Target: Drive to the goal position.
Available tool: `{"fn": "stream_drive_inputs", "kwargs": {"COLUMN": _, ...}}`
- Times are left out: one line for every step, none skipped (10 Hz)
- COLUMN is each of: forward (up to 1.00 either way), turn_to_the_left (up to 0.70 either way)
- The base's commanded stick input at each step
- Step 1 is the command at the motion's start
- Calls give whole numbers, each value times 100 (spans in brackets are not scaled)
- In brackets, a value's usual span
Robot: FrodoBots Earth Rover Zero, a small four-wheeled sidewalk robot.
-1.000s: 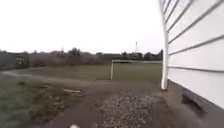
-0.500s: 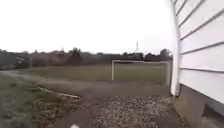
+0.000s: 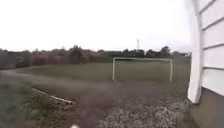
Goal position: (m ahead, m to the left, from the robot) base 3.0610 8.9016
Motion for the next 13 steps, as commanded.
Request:
{"fn": "stream_drive_inputs", "kwargs": {"forward": 70, "turn_to_the_left": 0}}
{"fn": "stream_drive_inputs", "kwargs": {"forward": 70, "turn_to_the_left": 0}}
{"fn": "stream_drive_inputs", "kwargs": {"forward": 70, "turn_to_the_left": 0}}
{"fn": "stream_drive_inputs", "kwargs": {"forward": 70, "turn_to_the_left": 0}}
{"fn": "stream_drive_inputs", "kwargs": {"forward": 70, "turn_to_the_left": 0}}
{"fn": "stream_drive_inputs", "kwargs": {"forward": 70, "turn_to_the_left": 0}}
{"fn": "stream_drive_inputs", "kwargs": {"forward": 70, "turn_to_the_left": 21}}
{"fn": "stream_drive_inputs", "kwargs": {"forward": 70, "turn_to_the_left": 35}}
{"fn": "stream_drive_inputs", "kwargs": {"forward": 70, "turn_to_the_left": 35}}
{"fn": "stream_drive_inputs", "kwargs": {"forward": 70, "turn_to_the_left": 35}}
{"fn": "stream_drive_inputs", "kwargs": {"forward": 70, "turn_to_the_left": 35}}
{"fn": "stream_drive_inputs", "kwargs": {"forward": 70, "turn_to_the_left": 35}}
{"fn": "stream_drive_inputs", "kwargs": {"forward": 70, "turn_to_the_left": 35}}
